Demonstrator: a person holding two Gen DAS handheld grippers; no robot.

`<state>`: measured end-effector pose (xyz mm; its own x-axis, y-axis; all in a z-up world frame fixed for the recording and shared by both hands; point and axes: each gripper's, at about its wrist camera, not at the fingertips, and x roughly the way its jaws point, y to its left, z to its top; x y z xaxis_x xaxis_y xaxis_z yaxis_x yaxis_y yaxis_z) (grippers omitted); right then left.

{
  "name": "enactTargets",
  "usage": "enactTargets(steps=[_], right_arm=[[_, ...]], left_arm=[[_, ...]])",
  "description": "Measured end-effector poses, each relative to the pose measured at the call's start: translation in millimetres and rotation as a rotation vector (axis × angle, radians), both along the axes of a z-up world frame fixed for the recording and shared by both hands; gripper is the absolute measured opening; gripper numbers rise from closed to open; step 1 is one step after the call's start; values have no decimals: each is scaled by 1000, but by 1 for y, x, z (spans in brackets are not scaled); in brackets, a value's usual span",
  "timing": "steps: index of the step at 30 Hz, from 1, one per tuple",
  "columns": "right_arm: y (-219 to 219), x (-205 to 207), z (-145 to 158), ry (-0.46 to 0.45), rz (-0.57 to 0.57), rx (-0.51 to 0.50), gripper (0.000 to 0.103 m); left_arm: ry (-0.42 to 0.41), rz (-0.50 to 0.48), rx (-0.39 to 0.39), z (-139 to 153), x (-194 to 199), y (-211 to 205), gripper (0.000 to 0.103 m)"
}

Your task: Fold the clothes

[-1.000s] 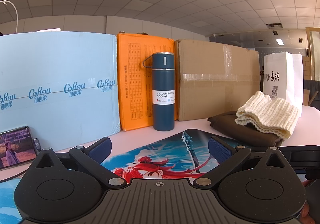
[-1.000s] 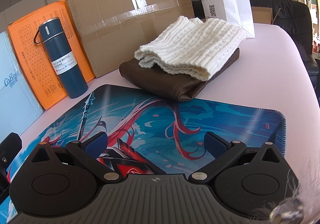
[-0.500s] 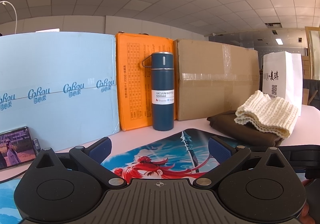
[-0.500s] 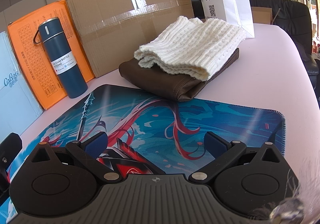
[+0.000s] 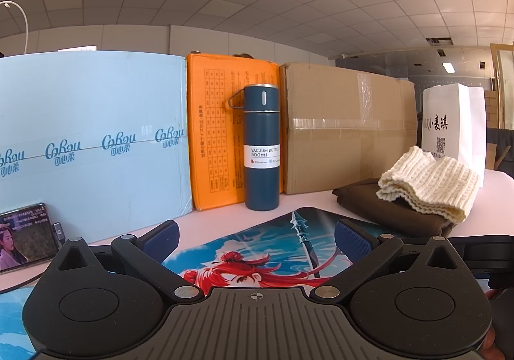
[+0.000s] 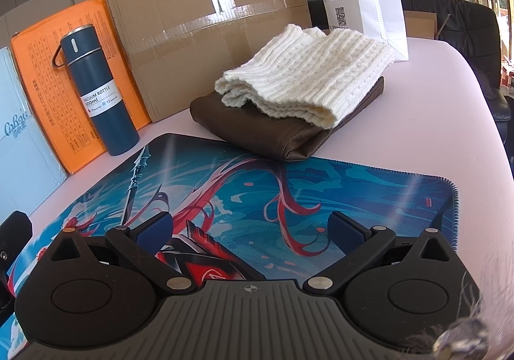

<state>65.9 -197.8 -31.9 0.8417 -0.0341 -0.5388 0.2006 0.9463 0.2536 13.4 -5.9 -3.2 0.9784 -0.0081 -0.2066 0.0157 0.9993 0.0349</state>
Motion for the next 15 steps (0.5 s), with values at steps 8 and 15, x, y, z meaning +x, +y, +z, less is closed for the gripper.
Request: enactTargets(steps=[8, 15], right_arm=[[0, 0, 0, 1, 0, -1, 103], [0, 0, 0, -1, 1, 2, 103]], left_arm=[[-15, -6, 1, 1, -2, 0, 103], [-30, -15, -10, 2, -5, 1, 103]])
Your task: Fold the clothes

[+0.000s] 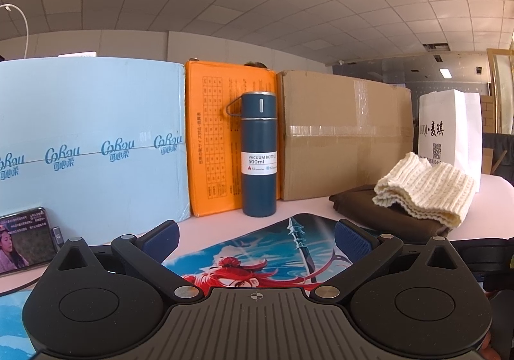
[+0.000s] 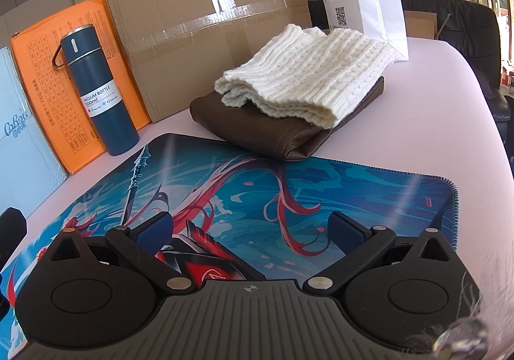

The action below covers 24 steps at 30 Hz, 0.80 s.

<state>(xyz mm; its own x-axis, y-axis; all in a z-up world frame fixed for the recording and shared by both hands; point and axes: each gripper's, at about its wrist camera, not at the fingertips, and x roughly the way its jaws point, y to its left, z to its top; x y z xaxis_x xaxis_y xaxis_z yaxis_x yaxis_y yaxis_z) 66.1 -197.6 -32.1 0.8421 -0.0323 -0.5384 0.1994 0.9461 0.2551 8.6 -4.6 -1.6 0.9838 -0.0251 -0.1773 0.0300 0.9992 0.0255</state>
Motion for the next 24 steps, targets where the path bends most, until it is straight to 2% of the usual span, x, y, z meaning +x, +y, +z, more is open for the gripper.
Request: enactTargets(steps=[11, 24], right_arm=[[-1, -1, 0, -4, -1, 6, 103], [0, -1, 0, -4, -1, 6, 103]], left_arm=[[8, 20, -19, 0, 0, 3, 103], [8, 22, 0, 0, -1, -1, 103]])
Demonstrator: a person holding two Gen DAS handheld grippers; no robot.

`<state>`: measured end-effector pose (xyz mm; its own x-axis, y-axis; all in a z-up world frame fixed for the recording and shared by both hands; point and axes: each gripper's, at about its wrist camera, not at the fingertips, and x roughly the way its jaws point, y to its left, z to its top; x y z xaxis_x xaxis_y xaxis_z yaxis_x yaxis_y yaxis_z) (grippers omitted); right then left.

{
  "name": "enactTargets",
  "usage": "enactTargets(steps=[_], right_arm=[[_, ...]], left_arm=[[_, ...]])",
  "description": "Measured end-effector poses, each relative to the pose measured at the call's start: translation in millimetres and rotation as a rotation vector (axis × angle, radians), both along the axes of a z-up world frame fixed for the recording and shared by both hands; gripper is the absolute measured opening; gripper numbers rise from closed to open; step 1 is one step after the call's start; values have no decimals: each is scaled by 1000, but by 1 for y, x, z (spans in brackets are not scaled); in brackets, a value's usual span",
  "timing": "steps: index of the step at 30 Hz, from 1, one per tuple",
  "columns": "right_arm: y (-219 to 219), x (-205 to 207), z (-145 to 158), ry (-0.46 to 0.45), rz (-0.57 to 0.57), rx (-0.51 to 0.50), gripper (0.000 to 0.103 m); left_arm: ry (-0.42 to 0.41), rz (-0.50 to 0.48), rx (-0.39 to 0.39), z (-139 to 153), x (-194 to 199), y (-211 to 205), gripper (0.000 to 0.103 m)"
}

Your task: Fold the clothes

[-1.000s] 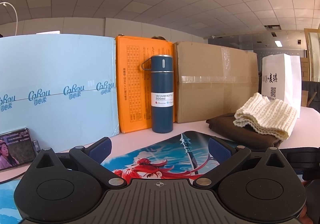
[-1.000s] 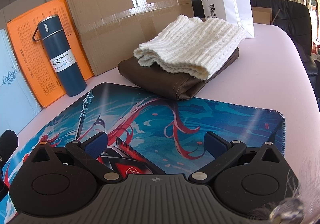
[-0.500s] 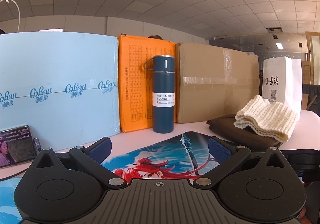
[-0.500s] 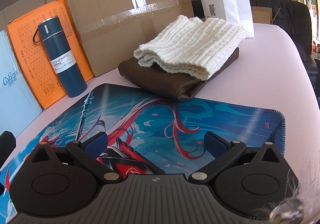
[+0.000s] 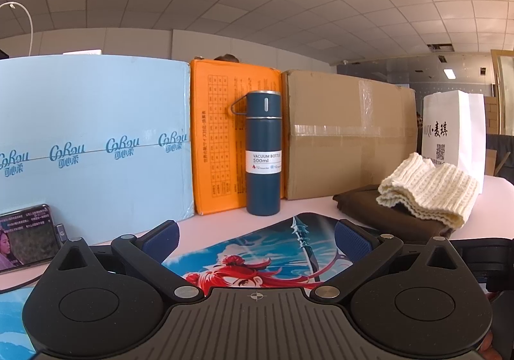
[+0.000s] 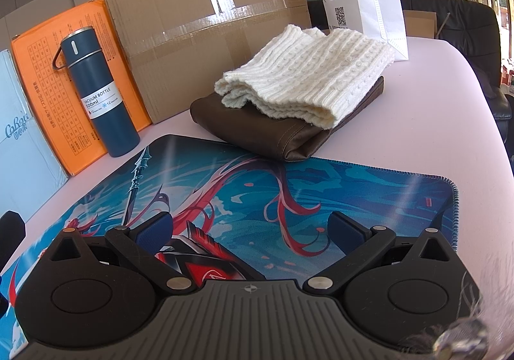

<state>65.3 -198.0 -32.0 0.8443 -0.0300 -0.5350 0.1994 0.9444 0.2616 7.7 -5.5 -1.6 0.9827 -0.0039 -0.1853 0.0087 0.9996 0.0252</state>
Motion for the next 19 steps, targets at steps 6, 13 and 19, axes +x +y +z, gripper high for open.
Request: enactTargets(steps=[6, 13, 19], right_arm=[[0, 0, 0, 0, 0, 1, 103], [0, 0, 0, 0, -1, 1, 103], [0, 0, 0, 0, -1, 0, 103]], left_arm=[[7, 5, -2, 0, 1, 1, 103], [5, 4, 1, 0, 0, 1, 103], [4, 4, 2, 0, 0, 0, 103]])
